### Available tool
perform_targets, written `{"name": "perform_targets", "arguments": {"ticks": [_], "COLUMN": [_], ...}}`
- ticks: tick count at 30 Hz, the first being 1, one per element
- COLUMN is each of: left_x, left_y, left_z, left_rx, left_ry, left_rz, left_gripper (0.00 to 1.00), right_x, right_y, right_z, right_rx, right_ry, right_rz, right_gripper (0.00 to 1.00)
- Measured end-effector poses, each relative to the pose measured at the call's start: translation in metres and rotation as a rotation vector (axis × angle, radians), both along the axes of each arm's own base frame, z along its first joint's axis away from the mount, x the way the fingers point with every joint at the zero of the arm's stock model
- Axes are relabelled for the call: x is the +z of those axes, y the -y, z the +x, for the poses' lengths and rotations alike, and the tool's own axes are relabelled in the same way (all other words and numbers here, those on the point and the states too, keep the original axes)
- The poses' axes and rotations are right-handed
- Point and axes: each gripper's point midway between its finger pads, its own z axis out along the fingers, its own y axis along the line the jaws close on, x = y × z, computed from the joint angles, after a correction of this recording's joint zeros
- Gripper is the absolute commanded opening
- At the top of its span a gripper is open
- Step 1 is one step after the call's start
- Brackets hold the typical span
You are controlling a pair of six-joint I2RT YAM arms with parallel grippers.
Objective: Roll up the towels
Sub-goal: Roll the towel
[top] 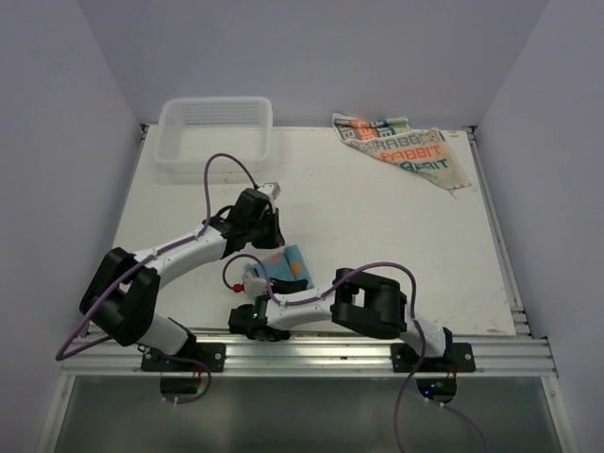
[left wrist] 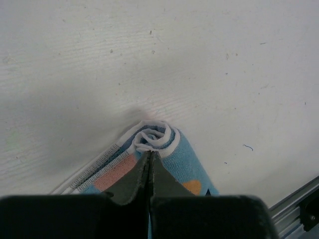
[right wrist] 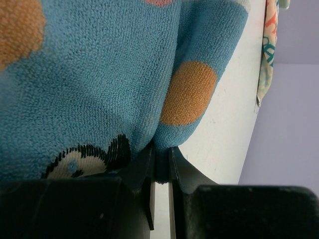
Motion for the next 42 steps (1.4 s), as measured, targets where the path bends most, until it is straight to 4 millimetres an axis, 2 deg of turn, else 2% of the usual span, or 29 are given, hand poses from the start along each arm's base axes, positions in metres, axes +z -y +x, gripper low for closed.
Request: {"name": "perform_targets", "arguments": {"ticks": [7, 13, 16, 20, 28, 30, 39, 42], "left_x": [0.031, 0.037, 0.030, 0.010, -0.028, -0.033, -0.037, -0.038], "left_y": [0.008, 0.026, 0.031, 0.033, 0.032, 0.031, 0.031, 0.032], "left_z": [0.001, -0.008, -0.016, -0.026, -0.029, -0.028, -0.024, -0.024], "left_rx": [-0.062, -0.171, -0.213, -0.243, -0.235, -0.222, -0.171, -0.160], "left_ry": [0.091, 0.092, 0.075, 0.016, -0.079, -0.088, -0.105, -0.113], "left_rz": [-0.061, -0.144, -0.172, -0.174, -0.133, -0.124, -0.118, -0.124], "left_gripper": [0.00, 0.00, 0.00, 0.00, 0.00, 0.00, 0.00, 0.00], "right_x": [-0.001, -0.001, -0.002, -0.002, -0.002, -0.002, -0.001, 0.000], "right_y": [0.000, -0.001, -0.001, -0.001, -0.001, -0.001, 0.002, 0.003], "right_z": [0.000, 0.000, 0.000, 0.001, 0.001, 0.001, 0.002, 0.002], "right_rx": [0.012, 0.018, 0.023, 0.024, 0.026, 0.026, 0.005, -0.001], "right_ry": [-0.010, -0.015, -0.017, -0.022, -0.025, -0.020, 0.004, 0.014], "right_rz": [-0.035, -0.054, -0.069, -0.074, -0.078, -0.077, 0.050, 0.090], "right_gripper": [0.00, 0.00, 0.00, 0.00, 0.02, 0.04, 0.23, 0.25]}}
